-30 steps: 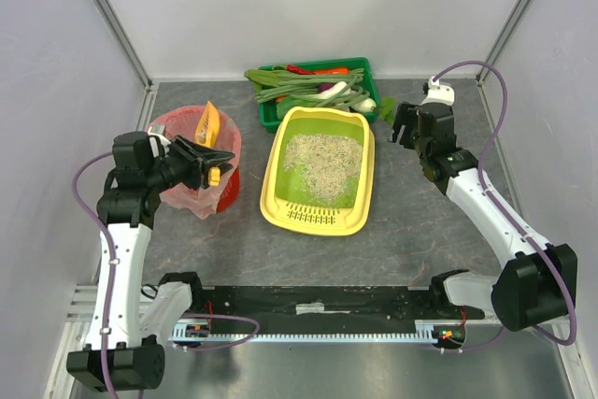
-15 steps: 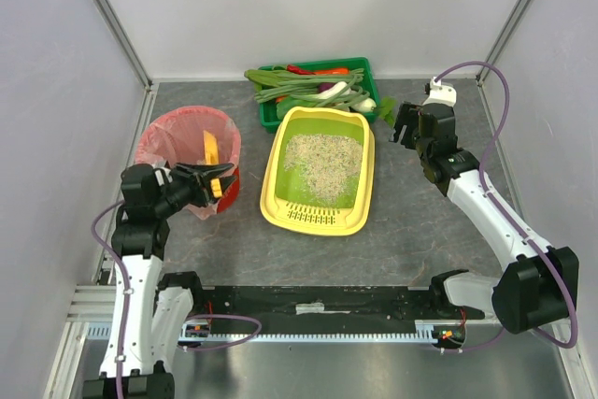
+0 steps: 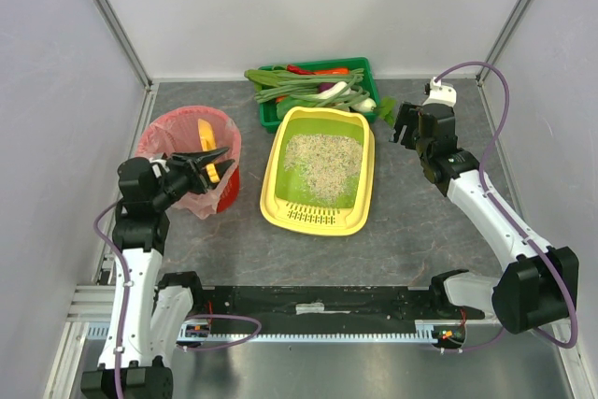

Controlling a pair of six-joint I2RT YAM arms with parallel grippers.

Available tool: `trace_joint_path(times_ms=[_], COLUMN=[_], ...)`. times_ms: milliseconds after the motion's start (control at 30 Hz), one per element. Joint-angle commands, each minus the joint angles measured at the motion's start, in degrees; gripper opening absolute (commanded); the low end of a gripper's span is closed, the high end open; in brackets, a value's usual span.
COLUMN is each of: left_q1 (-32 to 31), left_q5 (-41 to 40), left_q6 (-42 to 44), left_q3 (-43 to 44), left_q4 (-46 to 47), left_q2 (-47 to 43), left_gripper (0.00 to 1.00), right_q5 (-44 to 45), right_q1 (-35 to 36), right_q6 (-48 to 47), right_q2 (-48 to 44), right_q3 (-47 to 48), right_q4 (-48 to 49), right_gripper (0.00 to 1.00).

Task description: Clean the litter box

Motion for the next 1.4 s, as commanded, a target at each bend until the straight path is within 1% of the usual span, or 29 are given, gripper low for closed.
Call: trace_joint_path(times_ms=[0,133,300,400,467,533,567,600,667,700,767,833,867,900,933,967,1000,1033,1067,1100,1133,1167,1200,1233,1267,1367], left_q1=[0.2,0.2,0.2,0.2,0.2,0.3,0.2,0.3,0.2,0.2,0.3,0.3,0.2,0.3,0.4,0.3,0.2,0.3,0.2,0.2,0.2,0.3,0.2,0.2,0.1,-0.8], left_q5=[-2.8,-5.7,-8.7,-9.5,-9.4,-7.3,-6.0,-3.8,-3.2,-4.3,-4.8,-2.9,-2.2,-1.8,-1.8,-1.7,-1.3,-0.7,-1.0,-1.9,-2.8,-6.8,-8.6,-10.1,-13.2,-17.5], left_q6=[-10.1,-15.6,-21.8,-21.9,-20.8,-14.4,-11.0,-4.5,-3.0,-5.2,-4.4,5.8,10.6,19.5,23.4,26.8,33.4,37.2,41.5,50.5,54.9,59.3,66.6,70.0,74.9,80.4], left_q3=[1.0,0.7,-2.5,-2.2,-0.8,1.4,4.8,6.5,7.4,6.5,7.3,9.8,13.3,14.7,16.1,18.2,19.0,21.1,22.9,24.7,26.4,30.0,31.5,33.7,34.5,36.4], left_q4=[8.5,11.4,12.9,12.8,13.5,11.4,6.8,4.1,2.8,6.2,4.5,-3.5,-7.5,-10.7,-16.2,-18.4,-20.2,-23.6,-27.7,-31.1,-37.0,-39.9,-41.8,-42.9,-43.8,-43.8], left_q2=[-1.6,-2.2,-4.8,-5.1,-3.7,-1.6,-0.3,2.2,3.0,2.3,2.2,5.0,6.2,7.4,9.0,10.0,10.8,13.2,14.5,15.8,17.0,18.5,19.0,19.0,18.5,16.6], left_gripper=[0.02,0.02,0.02,0.02,0.02,0.02,0.02,0.02,0.02,0.02,0.02,0.02,0.02,0.02,0.02,0.02,0.02,0.02,0.02,0.02,0.02,0.02,0.02,0.02,0.02,0.02], right_q5=[1.6,1.6,1.6,1.7,1.6,1.4,1.3,1.2,1.0,1.1,1.2,1.3,1.2,1.2,1.2,1.1,1.1,1.2,0.9,0.5,0.4,0.3,0.2,0.1,0.0,0.0], right_q1=[-0.2,-0.2,-0.2,-0.2,-0.2,-0.2,-0.2,-0.2,-0.2,-0.2,-0.2,-0.2,-0.2,-0.2,-0.2,-0.2,-0.2,-0.2,-0.2,-0.2,-0.2,-0.2,-0.1,-0.2,-0.2,-0.1], right_q6=[0.0,0.1,-0.1,-0.2,-0.1,-0.2,-0.2,-0.1,-0.2,-0.3,-0.5,-0.1,0.0,0.0,0.0,-0.2,-0.4,-0.5,-0.6,-0.6,-0.7,-0.5,-0.4,-0.1,-0.1,0.2], right_q2=[-0.9,-0.6,-0.4,-0.3,-0.2,0.1,0.1,0.4,0.5,0.6,0.6,0.7,0.7,0.7,0.6,0.7,0.8,0.9,1.2,1.6,1.9,2.1,2.2,2.3,2.3,2.3], right_q3=[0.2,0.4,0.6,0.7,0.8,1.0,1.1,1.2,1.6,1.7,1.7,1.4,1.3,1.3,1.3,1.4,1.6,1.7,1.9,2.2,2.3,2.5,2.5,2.5,2.4,2.1], right_q4=[2.0,2.0,2.0,2.0,1.9,2.0,2.0,2.0,2.0,2.1,2.0,2.1,2.0,2.0,2.0,2.0,2.0,2.0,2.0,2.0,2.0,2.1,2.1,2.4,2.2,2.4], right_gripper=[0.80,0.80,0.80,0.80,0.80,0.80,0.80,0.80,0.80,0.80,0.80,0.80,0.80,0.80,0.80,0.80,0.80,0.80,0.80,0.80,0.80,0.80,0.80,0.80,0.80,0.80])
